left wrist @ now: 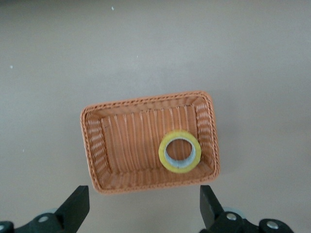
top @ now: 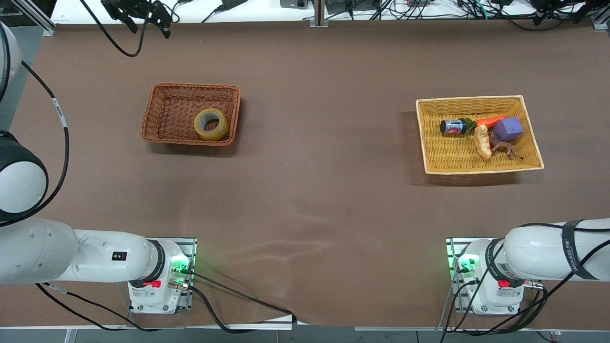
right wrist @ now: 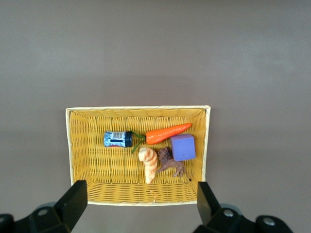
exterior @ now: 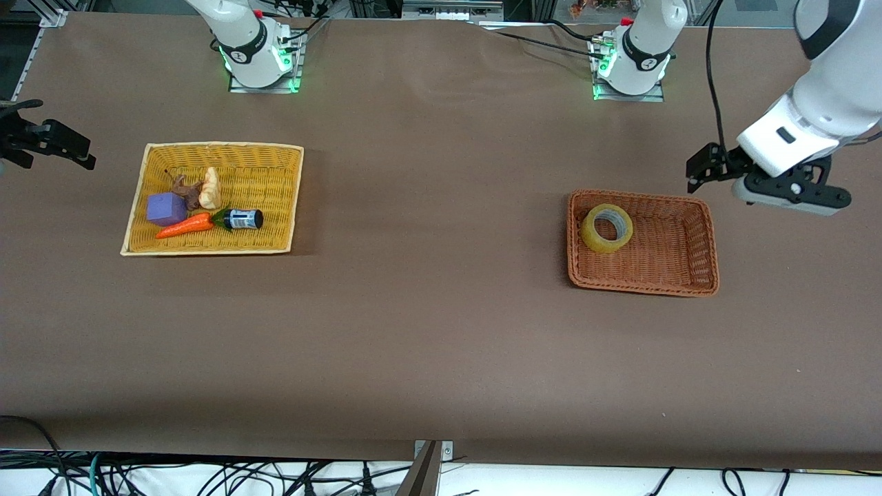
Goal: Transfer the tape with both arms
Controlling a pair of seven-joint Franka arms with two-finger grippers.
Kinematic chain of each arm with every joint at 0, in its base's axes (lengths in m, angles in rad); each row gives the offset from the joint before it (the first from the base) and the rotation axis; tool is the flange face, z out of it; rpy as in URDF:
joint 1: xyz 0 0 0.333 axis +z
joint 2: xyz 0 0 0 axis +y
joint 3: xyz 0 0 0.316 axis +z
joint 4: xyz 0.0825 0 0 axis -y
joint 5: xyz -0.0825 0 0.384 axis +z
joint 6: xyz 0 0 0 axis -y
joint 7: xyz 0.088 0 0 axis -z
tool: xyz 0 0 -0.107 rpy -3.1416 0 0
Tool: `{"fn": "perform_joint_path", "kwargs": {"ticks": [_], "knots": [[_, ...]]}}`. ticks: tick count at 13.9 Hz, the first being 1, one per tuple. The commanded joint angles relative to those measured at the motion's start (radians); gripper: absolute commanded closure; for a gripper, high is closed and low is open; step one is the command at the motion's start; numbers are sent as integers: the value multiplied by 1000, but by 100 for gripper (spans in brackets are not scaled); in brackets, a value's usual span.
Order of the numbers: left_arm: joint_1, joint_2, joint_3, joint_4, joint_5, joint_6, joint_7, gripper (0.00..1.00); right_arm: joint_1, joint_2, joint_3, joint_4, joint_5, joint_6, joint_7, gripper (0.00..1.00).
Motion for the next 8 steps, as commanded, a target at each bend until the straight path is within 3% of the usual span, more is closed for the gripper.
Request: {"fn": "perform_joint_path", "kwargs": {"ticks": [1,8], "knots": [[-5,15,0,68,-18,-73,-15,0,-5,8,1,22,18,-20,-16,0],[-24,16,7,105,-11,-94,-81,0,-5,11,3,22,18,-19,-14,0]]}}
